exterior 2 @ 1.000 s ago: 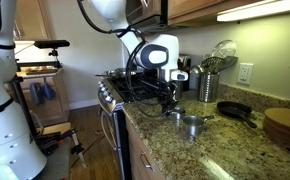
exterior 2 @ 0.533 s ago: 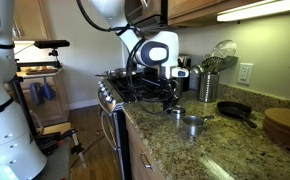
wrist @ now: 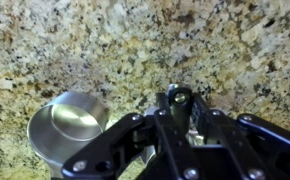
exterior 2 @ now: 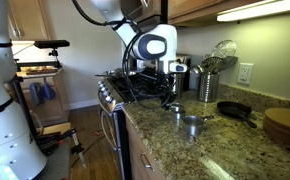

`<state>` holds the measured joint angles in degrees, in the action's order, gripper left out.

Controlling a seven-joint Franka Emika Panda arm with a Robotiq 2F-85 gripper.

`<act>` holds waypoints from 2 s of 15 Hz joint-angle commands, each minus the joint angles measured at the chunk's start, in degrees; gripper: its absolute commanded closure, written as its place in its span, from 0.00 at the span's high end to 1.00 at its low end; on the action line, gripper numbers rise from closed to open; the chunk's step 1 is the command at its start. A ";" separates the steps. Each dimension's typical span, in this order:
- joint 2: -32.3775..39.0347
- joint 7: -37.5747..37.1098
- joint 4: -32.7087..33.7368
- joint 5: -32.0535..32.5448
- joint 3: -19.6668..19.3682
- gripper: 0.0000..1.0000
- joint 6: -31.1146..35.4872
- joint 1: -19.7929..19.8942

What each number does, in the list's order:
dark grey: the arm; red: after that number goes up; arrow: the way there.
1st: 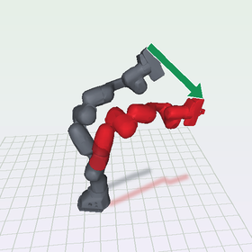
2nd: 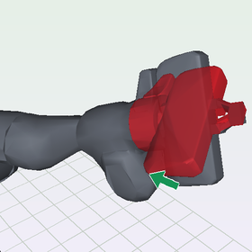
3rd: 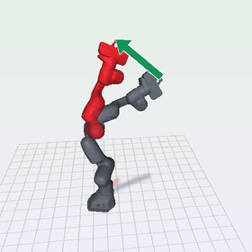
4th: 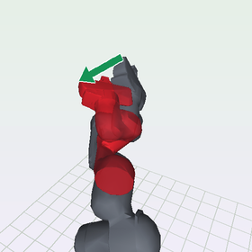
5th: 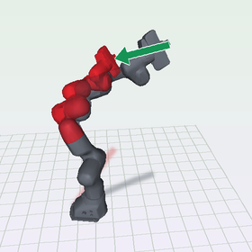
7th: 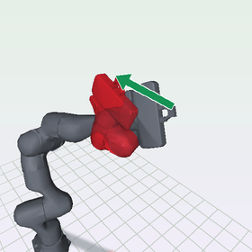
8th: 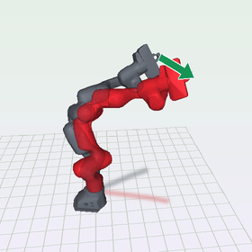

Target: Separate the three pots.

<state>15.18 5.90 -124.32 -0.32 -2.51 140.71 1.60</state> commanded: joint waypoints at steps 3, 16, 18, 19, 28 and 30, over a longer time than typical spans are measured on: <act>-6.24 -3.79 -5.58 1.90 -0.33 0.13 -2.33 -0.18; -7.05 -8.83 -11.19 1.71 -0.98 0.13 -1.28 0.25; -6.60 -8.92 -11.32 1.38 -0.94 0.13 -1.10 0.29; -6.45 -8.91 -11.32 1.24 -0.90 0.13 -1.01 0.30; -5.56 -8.80 -11.27 0.42 -0.69 0.28 -0.99 0.33; -5.39 -8.78 -11.21 0.30 -0.65 0.30 -0.99 0.33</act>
<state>10.91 -1.87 -134.27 0.66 -3.31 139.81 1.62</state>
